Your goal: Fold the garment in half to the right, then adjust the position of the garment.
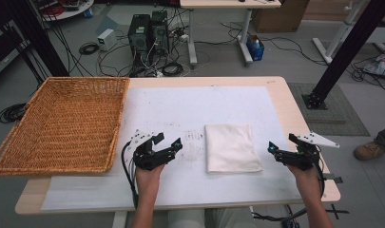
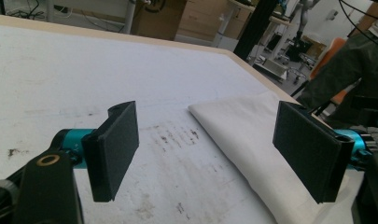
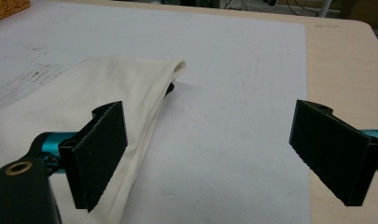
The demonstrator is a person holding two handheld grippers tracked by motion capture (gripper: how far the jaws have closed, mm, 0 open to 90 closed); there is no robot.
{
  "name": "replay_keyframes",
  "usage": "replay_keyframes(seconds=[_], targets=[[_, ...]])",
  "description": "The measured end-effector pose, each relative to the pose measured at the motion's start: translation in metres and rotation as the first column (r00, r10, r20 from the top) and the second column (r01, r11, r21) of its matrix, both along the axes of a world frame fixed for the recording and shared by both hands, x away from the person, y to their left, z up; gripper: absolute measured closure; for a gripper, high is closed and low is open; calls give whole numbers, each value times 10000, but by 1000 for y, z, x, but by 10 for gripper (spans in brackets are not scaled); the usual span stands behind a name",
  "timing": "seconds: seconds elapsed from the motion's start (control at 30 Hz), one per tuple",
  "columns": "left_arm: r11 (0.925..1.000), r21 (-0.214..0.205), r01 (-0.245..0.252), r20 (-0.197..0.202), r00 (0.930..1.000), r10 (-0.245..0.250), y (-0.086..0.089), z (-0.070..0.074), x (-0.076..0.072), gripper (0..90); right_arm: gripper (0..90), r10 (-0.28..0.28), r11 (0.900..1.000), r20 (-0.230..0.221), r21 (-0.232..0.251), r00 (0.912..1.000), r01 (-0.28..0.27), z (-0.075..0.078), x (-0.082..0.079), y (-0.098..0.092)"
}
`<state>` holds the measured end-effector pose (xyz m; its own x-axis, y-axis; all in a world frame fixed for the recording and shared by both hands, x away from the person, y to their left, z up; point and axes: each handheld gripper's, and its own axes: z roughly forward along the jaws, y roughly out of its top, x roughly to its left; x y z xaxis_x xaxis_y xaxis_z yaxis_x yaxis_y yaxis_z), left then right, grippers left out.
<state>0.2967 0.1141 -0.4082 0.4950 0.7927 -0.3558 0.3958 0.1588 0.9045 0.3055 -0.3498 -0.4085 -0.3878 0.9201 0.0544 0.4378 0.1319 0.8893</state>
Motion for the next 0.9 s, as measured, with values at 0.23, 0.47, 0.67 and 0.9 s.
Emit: replay_keyframes(seconds=[0.23,0.47,0.67,0.9], targets=[[10000,-21,-89,-63,9999,89,1,0,-3,225,109,184,9996,31,-223,9998,-183,2,-2,2],[9999,172,14,-111,9999,-12,1,3,-7,224,110,39,10000,449,79,9990,-43,4,-6,2],[9999,123,-65,-87,9999,66,4,6,-8,225,110,200,9998,604,-46,9980,-197,7,-8,8],[9987,507,-104,-294,9995,119,-16,4,5,225,109,202,9998,543,-82,9983,-198,5,-6,10]])
